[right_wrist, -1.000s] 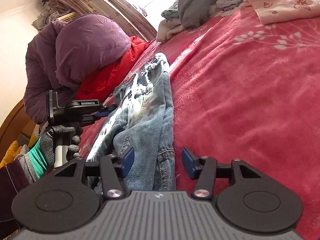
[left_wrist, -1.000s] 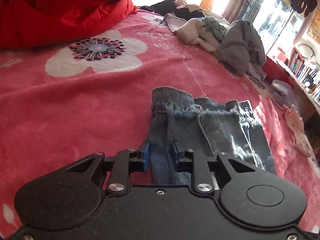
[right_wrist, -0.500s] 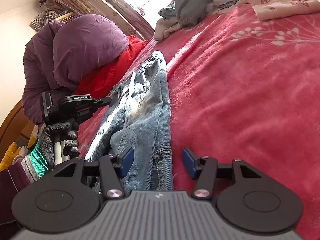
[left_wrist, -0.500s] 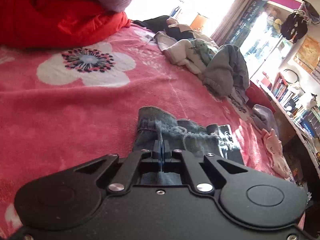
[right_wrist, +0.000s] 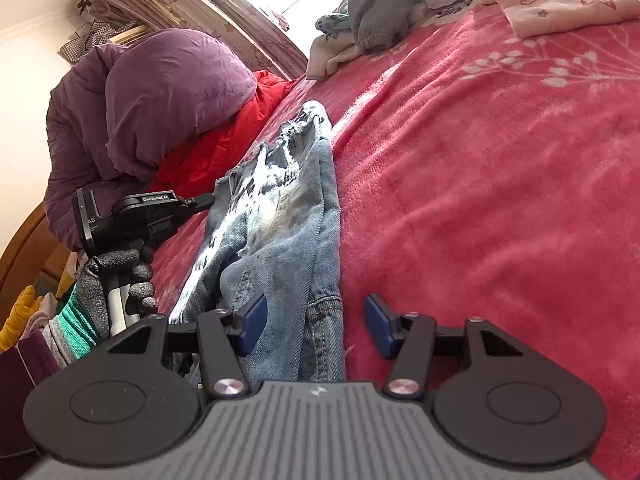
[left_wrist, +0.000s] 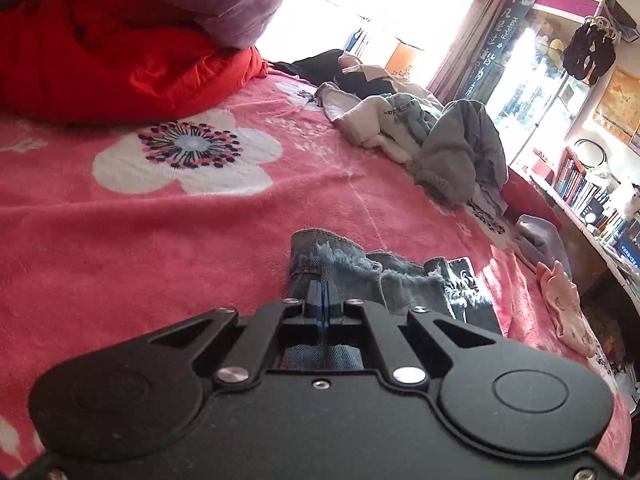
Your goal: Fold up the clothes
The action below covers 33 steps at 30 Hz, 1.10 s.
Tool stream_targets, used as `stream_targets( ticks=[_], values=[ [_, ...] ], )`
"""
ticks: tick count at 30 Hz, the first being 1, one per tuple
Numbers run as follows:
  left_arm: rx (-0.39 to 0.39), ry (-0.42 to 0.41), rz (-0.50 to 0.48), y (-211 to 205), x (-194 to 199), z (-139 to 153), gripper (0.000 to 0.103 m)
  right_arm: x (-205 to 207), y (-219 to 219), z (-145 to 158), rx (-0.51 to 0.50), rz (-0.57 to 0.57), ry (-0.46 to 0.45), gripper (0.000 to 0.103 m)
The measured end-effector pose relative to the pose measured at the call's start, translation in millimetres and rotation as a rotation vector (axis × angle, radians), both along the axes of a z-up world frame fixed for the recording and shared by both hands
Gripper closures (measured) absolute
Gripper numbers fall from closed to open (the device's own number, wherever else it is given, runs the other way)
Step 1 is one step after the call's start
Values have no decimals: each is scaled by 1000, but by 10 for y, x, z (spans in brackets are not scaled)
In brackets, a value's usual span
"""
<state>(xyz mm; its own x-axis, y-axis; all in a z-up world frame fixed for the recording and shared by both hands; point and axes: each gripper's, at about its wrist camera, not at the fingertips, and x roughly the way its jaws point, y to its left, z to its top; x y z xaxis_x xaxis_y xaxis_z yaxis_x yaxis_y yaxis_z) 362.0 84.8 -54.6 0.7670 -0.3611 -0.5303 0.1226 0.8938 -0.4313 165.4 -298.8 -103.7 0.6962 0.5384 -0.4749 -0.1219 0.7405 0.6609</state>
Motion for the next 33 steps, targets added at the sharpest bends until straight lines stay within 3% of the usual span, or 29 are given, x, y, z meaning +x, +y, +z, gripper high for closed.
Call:
stream_targets(
  ticks=[3,7,10,13,18,20,22,23,29,33],
  values=[
    [6,12,-10,0,37,-17,103,7,-3,-4,-1,2,0,48],
    [129,62,21,-105,94,-111,103,10,1,-7,-1,1,0,48],
    [130,21,34,-134,-51,-42,101,12,12,-5,-5,0,0,48],
    [142,-26,-64,-345,-259,95,97,3,15,-3,-6,0,-3,48],
    [218,-51,-376,-927,-663,169,94,-3,7,-11,-1,0,-6,48],
    [302,-33,-428,-1096,-772,80,94,-1,16,-8,-5,-1,-7,48],
    [450,-7,-437,-1252,-827,-73,94,-5,22,-5,-10,-1,-11,48],
    [468,-15,-431,-1272,-860,-93,94,-8,24,-4,-12,-1,-13,48],
    [364,-107,-357,-1127,-1362,206,91,-55,-11,17,1,-8,-32,48],
    [382,15,-309,-1165,-1400,-114,91,-94,-13,37,7,15,-53,52]
  ],
)
